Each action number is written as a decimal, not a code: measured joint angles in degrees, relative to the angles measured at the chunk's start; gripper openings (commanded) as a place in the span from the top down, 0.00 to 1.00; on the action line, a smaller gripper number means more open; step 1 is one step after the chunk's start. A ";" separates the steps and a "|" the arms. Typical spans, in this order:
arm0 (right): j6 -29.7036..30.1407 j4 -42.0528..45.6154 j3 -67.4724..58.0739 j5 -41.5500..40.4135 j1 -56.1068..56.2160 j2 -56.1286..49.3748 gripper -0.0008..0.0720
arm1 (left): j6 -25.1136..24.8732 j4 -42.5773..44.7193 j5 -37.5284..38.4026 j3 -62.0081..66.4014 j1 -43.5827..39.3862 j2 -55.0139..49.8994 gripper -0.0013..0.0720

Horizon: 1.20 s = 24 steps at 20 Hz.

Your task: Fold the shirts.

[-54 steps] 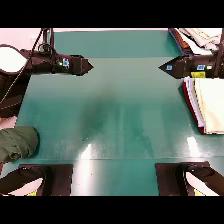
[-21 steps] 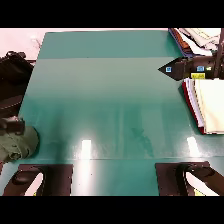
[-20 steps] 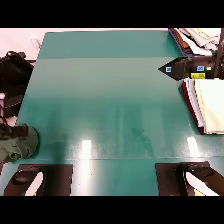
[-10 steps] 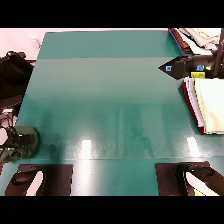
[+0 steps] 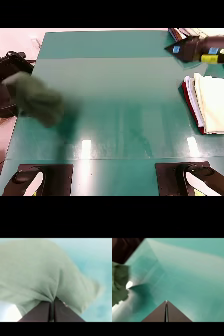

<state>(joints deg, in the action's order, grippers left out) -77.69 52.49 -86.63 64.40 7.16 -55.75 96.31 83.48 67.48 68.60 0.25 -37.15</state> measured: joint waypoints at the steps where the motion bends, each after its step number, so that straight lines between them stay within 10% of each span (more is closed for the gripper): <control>1: 0.00 0.00 -2.27 0.02 0.00 -0.81 0.96 | -0.46 -1.62 -0.37 3.72 -3.13 -2.91 0.96; 7: 0.00 0.00 -15.30 1.81 -0.04 -5.99 0.96 | -1.62 -5.60 -2.01 15.02 -25.62 -21.33 0.94; 9: -0.02 0.04 -18.69 3.04 -0.04 -7.67 0.96 | -2.01 -6.64 -4.00 16.02 -32.92 -27.63 0.13; 15: -0.68 0.11 -22.77 6.78 -0.04 -10.47 0.96 | -3.45 -11.37 -12.20 17.79 -40.35 -40.04 0.16; 24: -0.87 0.09 -23.43 8.28 -0.04 -10.95 0.96 | -3.67 -12.72 -8.31 18.82 -11.63 -48.54 0.16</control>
<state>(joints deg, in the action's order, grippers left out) -78.56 52.58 -110.06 72.69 7.11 -66.70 92.64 70.76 59.18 87.42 -11.38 -85.69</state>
